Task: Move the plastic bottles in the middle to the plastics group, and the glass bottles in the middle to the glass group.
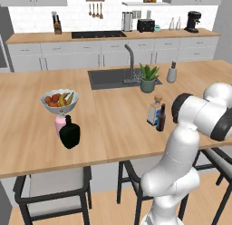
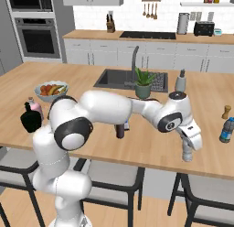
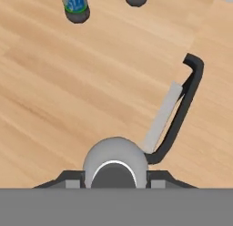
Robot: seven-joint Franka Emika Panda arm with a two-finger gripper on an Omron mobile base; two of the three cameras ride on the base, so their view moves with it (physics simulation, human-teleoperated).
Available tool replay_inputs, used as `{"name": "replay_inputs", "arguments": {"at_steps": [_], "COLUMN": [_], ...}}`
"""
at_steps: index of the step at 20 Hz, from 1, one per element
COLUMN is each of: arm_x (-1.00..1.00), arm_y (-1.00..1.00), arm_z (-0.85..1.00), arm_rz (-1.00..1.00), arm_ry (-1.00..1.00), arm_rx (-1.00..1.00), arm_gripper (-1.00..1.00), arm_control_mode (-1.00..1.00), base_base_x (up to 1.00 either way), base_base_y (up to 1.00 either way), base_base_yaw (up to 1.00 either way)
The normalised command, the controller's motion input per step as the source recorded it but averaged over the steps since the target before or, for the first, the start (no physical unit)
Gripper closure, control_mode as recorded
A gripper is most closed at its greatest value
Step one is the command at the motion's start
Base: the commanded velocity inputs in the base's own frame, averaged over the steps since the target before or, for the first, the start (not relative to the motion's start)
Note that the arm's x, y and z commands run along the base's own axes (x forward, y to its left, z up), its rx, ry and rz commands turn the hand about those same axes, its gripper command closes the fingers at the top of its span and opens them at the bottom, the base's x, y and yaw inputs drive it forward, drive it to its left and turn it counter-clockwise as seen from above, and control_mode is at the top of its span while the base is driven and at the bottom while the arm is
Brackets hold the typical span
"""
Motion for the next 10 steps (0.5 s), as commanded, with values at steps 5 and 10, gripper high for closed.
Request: {"name": "replay_inputs", "arguments": {"at_steps": [5,10], "arm_x": [0.20,0.36], "arm_y": [-0.52,-0.40], "arm_z": [0.00,0.01], "arm_rz": [-0.08,-0.07], "arm_ry": [-0.24,-0.13], "arm_rx": [0.02,0.00], "arm_gripper": [1.00,1.00], "arm_control_mode": [-1.00,-1.00], "base_base_x": [0.00,0.00], "base_base_y": [0.00,0.00], "base_base_yaw": [0.00,0.00]}}
